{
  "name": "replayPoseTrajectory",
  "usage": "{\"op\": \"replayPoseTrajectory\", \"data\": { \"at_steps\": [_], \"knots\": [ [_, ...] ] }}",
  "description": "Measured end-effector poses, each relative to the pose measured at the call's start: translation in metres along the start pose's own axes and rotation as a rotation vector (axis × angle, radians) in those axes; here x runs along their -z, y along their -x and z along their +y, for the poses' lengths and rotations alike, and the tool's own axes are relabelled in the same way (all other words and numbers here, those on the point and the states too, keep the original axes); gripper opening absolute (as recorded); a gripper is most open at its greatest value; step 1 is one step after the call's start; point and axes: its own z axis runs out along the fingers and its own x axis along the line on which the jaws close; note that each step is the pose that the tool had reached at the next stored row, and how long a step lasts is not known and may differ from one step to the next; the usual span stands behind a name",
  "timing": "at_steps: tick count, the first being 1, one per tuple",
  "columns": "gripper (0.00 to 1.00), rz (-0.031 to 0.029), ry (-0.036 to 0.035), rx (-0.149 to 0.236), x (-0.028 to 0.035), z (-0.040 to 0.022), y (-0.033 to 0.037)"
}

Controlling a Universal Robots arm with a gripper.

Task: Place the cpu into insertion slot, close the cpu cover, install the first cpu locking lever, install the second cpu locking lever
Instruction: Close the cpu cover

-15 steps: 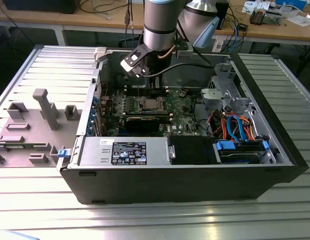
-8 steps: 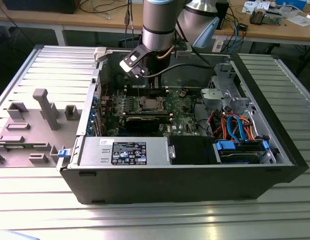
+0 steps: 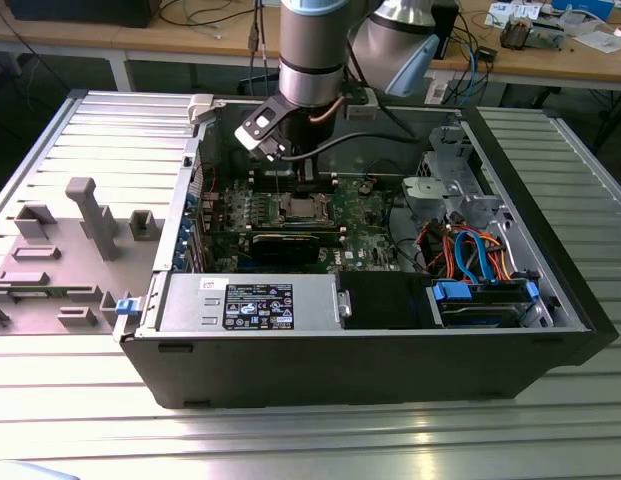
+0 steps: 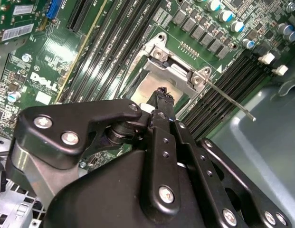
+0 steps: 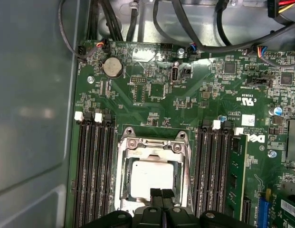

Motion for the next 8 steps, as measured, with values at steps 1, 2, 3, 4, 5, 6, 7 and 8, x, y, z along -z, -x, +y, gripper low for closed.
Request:
{"op": "replayPoseTrajectory", "data": {
  "at_steps": [1, 2, 3, 4, 5, 6, 7, 8],
  "knots": [
    [0.11, 0.0002, 0.0000, 0.002, -0.0005, -0.0005, 0.0000],
    [0.11, 0.0006, -0.0001, 0.005, -0.0012, -0.0012, -0.0001],
    [0.11, 0.0010, -0.0002, 0.008, -0.0020, -0.0018, -0.0001],
    [0.11, 0.0014, -0.0002, 0.010, -0.0024, -0.0023, -0.0001],
    [0.11, 0.0016, -0.0003, 0.012, -0.0028, -0.0026, -0.0001],
    [0.11, 0.0016, -0.0003, 0.013, -0.0030, -0.0028, -0.0001],
    [0.11, 0.0016, -0.0005, 0.015, -0.0032, -0.0030, -0.0001],
    [0.11, 0.0016, -0.0005, 0.016, -0.0033, -0.0031, -0.0002]
  ]
}}
